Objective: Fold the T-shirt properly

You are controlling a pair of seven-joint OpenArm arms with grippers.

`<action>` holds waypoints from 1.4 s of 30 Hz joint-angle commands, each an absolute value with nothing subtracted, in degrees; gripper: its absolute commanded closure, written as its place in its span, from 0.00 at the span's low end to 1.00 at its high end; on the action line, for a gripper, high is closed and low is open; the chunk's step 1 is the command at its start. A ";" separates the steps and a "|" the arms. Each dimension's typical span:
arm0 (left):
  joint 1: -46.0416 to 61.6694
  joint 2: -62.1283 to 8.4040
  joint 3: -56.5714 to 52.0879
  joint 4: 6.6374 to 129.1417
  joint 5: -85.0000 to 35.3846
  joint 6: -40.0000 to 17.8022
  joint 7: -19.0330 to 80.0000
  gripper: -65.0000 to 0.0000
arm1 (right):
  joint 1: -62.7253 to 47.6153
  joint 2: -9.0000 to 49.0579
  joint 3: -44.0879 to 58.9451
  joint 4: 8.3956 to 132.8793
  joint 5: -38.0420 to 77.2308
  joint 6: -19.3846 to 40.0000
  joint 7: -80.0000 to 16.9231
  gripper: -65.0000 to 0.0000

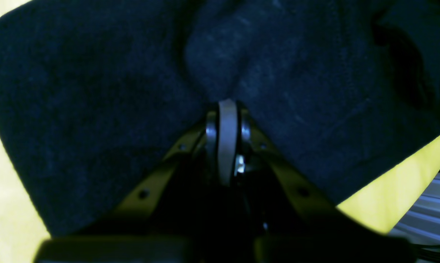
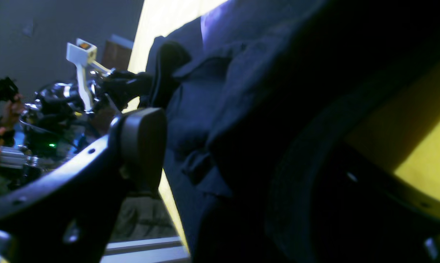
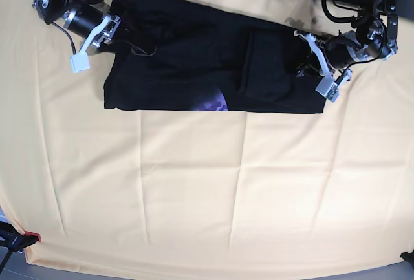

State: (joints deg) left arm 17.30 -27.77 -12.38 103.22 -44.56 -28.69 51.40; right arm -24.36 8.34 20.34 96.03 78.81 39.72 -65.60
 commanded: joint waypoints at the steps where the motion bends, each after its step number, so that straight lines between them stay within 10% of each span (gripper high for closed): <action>1: 16.97 -28.73 -12.78 103.74 -44.45 -28.45 51.40 1.00 | -23.92 8.43 20.25 96.25 77.45 39.79 -65.63 0.33; 8: 16.23 -28.73 -12.88 103.77 -48.05 -28.45 51.03 1.00 | -22.83 8.45 20.25 96.25 74.96 40.00 -65.58 0.97; 32: 13.06 -28.56 -31.73 103.81 -59.72 -27.38 57.45 0.93 | -21.10 20.27 33.43 116.92 57.28 34.61 -64.75 1.00; 42: 14.41 -28.56 -31.70 103.81 -60.45 -27.35 57.45 0.93 | -21.43 13.80 32.49 133.19 66.63 32.64 -66.63 1.00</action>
